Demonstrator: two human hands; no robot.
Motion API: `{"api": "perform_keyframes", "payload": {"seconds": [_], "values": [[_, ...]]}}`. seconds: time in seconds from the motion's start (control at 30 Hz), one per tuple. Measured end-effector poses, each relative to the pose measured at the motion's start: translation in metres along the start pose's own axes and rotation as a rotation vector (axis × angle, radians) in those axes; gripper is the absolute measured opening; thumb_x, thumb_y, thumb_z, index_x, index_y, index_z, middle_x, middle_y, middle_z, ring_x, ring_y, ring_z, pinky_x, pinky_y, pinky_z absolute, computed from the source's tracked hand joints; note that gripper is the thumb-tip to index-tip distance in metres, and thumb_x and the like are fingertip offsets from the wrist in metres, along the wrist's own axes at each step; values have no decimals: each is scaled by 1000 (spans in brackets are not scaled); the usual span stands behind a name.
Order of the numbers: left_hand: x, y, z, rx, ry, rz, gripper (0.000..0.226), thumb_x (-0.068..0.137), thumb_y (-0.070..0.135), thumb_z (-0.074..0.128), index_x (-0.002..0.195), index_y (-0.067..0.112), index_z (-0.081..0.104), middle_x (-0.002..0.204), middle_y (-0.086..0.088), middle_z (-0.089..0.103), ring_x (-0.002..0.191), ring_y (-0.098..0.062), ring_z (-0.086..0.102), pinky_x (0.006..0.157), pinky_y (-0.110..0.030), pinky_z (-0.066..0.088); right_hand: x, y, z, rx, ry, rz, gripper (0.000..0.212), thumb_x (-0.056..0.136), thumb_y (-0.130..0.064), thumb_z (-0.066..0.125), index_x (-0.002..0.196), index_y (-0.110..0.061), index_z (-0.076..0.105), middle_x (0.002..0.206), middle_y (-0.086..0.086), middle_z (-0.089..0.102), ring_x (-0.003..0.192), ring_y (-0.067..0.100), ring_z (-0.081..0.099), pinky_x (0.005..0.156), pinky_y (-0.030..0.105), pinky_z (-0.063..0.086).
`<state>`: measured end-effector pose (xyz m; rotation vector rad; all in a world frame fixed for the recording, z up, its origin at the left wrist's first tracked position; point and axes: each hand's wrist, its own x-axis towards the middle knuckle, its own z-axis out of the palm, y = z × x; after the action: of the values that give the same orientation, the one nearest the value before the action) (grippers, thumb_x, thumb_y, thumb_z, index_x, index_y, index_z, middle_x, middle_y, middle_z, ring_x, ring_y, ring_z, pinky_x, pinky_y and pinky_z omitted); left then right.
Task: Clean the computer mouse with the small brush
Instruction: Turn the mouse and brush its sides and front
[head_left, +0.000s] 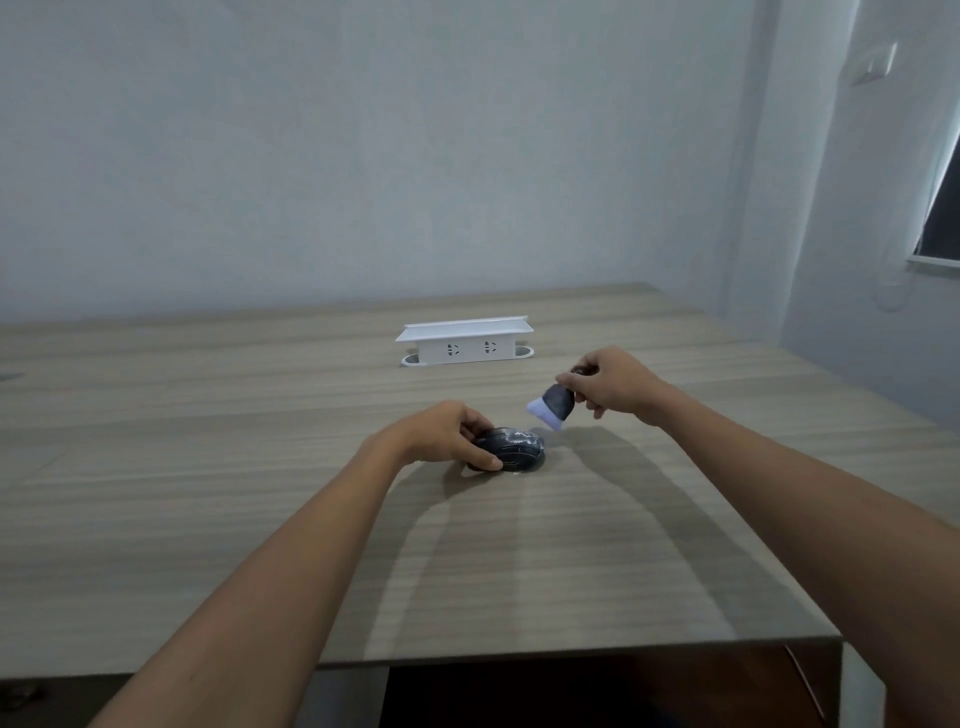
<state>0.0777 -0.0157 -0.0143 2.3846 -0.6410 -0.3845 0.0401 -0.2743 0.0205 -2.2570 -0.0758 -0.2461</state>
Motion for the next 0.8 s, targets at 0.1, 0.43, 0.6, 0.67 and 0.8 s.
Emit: {"api": "perform_keyframes", "payload": {"seconds": [0.1,0.43,0.6,0.67,0.8], "values": [[-3,2,4,-33,34,-10,51,76,26,91,122,12,75,111,-5,81,108,-22,76,107,-37,55,-2,-9,6,14,28,-36,26,92,-22,67,85,3,71,67,5,63,48,12,52,44,22,47],[-5,0,19,-128,134,0,53,70,30,94,117,12,78,108,-7,81,110,-26,74,107,-43,54,-4,-47,34,4,55,-132,34,88,-23,71,74,7,68,59,8,55,38,12,43,41,20,38],[-6,-1,20,-144,155,-15,49,68,34,95,111,16,80,79,14,78,70,1,68,77,-23,53,-1,-52,44,-64,38,-148,38,83,-21,70,52,-5,57,52,6,53,37,16,42,40,21,35],[-6,-1,20,-155,158,-18,47,68,34,95,110,18,81,73,17,76,64,5,65,70,-19,51,-1,-51,46,-84,56,-141,43,82,-20,70,45,-13,50,46,2,49,32,12,39,39,20,33],[-8,0,21,-161,164,-8,51,69,31,95,115,16,79,89,11,80,84,-5,73,86,-26,57,-5,-50,38,-160,81,-125,41,81,-17,68,46,-13,48,45,2,47,29,7,36,39,21,33]]}}
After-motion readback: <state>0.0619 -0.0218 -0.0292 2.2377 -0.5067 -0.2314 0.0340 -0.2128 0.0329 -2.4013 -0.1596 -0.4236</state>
